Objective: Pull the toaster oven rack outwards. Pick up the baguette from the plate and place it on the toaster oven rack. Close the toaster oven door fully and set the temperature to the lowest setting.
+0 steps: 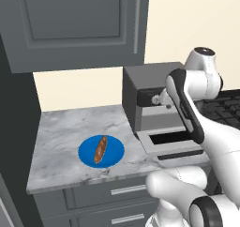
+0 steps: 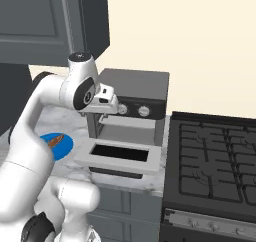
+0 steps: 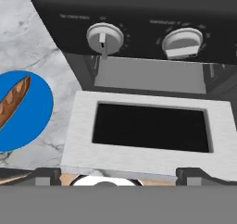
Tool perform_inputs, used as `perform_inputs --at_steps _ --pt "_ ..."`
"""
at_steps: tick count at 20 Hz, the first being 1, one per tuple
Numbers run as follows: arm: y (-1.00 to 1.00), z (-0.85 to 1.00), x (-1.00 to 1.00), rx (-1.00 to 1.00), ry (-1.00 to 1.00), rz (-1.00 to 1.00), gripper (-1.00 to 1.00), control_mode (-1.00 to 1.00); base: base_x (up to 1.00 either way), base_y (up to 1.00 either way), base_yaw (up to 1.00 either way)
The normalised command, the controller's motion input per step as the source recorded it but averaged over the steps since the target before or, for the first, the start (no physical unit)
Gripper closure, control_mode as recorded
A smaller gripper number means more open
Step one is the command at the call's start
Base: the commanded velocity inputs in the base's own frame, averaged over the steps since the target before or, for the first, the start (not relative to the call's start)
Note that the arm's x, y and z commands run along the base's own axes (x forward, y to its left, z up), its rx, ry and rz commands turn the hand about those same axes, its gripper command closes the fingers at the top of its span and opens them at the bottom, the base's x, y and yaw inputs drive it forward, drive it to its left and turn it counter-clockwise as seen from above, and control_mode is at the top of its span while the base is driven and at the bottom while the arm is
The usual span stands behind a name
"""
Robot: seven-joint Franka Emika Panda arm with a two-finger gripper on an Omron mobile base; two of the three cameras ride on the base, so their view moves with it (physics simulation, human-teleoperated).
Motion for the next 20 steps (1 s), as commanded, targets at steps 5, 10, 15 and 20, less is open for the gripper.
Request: perform_inputs --at_steps 5,10,15,20 --pt "-0.38 -0.21 -0.16 0.01 -0.11 0.00 -1.00 -1.00 0.00 0.00 0.00" --pt "-0.32 -0.24 -0.20 0.03 -0.23 0.00 -1.00 -1.00 0.00 0.00 0.00" --pt "-0.31 -0.24 -0.18 0.05 -0.23 0.02 -1.00 -1.00 0.00 0.00 0.00" --pt "-0.35 -0.19 -0.16 0.09 -0.20 0.09 -1.00 -1.00 0.00 0.00 0.00"
